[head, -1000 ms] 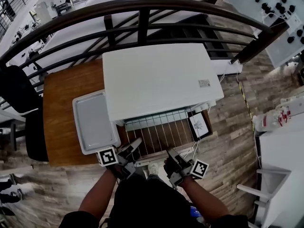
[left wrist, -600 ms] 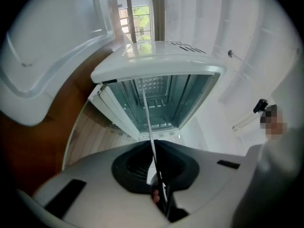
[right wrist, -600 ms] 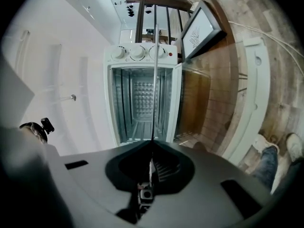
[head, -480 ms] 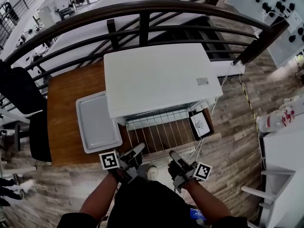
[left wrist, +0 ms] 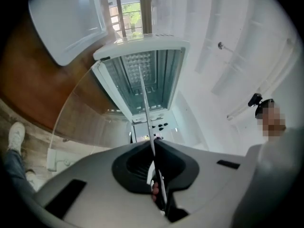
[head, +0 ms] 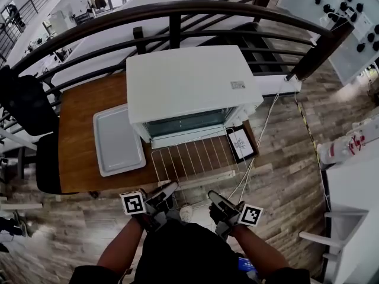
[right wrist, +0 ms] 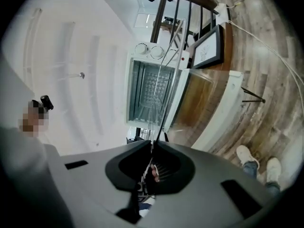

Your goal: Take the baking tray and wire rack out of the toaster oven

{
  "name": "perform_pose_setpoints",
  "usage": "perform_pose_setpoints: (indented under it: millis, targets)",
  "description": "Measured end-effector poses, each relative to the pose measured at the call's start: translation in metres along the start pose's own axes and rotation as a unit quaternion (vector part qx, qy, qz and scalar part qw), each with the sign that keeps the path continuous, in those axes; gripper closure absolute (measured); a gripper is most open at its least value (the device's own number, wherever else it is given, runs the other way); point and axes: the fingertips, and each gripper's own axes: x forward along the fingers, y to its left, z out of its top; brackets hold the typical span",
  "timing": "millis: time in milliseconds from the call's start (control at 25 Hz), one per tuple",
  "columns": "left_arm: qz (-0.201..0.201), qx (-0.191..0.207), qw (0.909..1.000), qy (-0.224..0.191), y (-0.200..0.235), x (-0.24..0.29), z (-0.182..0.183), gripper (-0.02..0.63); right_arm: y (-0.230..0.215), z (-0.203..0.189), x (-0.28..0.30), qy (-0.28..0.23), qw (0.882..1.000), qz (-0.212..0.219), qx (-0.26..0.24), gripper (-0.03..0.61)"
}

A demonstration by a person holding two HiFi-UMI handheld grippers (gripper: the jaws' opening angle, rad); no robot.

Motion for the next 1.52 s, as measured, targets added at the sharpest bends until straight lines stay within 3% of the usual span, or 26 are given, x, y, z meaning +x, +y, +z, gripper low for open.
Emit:
perform_pose_setpoints:
  millis: [200, 400, 600, 920, 1520]
  targets:
    - [0.058, 0.083, 0.9947, 0.017, 0.003, -0.017, -0.014, 0.601, 0.011, -0.014, -0.009, 0.022, 0.999, 0.008, -0.042, 0.566]
    - [0.122, 0.132, 0.9836, 0.014, -0.004, -0.043, -0.025, 0.592, 0.010, -0.041, -0.010, 0.053, 0.996, 0.003, -0.066, 0.566]
    - [0.158, 0.180, 0.9707, 0.020, -0.004, -0.069, -0.027, 0.563, 0.017, -0.063, 0.000, 0.070, 0.995, 0.014, -0.073, 0.558]
    - [0.162, 0.186, 0.9685, 0.035, 0.006, -0.100, -0.024, 0.548, 0.011, -0.093, 0.013, 0.094, 0.989, -0.009, -0.113, 0.558]
    - [0.150, 0.166, 0.9706, 0.090, 0.034, -0.213, 0.054, 0.547, 0.033, -0.185, 0.124, 0.076, 0.993, -0.038, -0.078, 0.555]
